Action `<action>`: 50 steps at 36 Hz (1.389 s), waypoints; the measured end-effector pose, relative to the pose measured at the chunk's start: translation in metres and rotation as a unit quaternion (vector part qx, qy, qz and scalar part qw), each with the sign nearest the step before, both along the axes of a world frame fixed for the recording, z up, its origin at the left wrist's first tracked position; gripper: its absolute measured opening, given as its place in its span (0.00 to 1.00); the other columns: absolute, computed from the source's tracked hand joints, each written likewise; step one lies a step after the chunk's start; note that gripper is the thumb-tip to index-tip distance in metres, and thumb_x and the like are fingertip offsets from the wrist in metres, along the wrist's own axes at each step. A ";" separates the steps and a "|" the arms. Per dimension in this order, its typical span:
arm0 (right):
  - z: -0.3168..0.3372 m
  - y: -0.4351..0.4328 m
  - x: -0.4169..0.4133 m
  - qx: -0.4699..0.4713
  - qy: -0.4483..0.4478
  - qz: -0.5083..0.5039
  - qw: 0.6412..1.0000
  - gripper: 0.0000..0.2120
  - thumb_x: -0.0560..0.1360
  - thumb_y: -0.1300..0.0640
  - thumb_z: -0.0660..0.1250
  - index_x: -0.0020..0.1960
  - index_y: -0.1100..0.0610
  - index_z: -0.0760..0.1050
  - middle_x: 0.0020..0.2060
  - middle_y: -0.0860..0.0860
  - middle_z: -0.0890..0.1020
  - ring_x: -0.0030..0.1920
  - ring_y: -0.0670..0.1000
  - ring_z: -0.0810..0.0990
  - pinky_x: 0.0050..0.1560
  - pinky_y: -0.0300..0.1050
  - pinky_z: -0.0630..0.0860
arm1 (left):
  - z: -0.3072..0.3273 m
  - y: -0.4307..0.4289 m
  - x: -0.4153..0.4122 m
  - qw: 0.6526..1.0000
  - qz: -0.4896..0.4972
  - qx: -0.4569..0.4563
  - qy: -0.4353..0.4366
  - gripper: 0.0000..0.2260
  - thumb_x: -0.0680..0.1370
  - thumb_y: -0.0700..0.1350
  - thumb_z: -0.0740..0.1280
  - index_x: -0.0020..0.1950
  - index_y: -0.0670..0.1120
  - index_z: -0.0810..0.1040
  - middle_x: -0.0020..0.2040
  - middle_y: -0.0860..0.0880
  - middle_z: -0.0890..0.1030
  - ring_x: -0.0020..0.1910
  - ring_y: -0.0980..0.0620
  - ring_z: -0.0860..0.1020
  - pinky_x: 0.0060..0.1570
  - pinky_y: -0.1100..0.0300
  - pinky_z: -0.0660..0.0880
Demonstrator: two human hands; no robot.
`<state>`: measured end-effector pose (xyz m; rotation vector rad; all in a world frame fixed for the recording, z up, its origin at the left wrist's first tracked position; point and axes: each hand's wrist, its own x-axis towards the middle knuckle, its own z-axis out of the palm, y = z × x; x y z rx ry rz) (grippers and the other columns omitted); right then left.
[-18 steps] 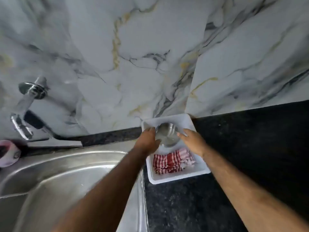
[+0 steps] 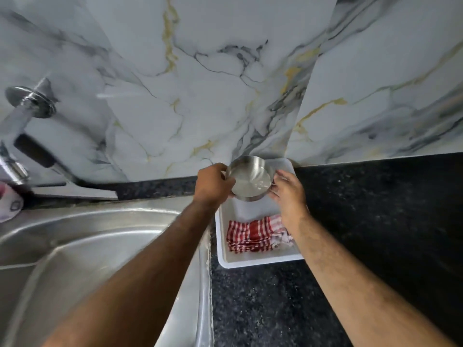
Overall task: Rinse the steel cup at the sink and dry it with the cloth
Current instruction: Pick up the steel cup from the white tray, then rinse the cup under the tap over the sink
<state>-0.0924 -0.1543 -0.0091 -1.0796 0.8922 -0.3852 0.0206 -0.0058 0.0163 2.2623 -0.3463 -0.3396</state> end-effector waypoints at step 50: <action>0.003 0.389 0.185 0.473 -0.222 0.204 0.828 0.31 0.82 0.35 0.65 0.63 0.60 0.89 0.66 0.66 0.87 0.62 0.73 0.88 0.59 0.76 0.84 | 0.162 0.329 0.128 0.972 0.030 0.221 -0.080 0.19 0.77 0.54 0.74 0.38 0.44 0.72 0.33 0.50 0.79 0.39 0.49 0.81 0.32 0.60 0.71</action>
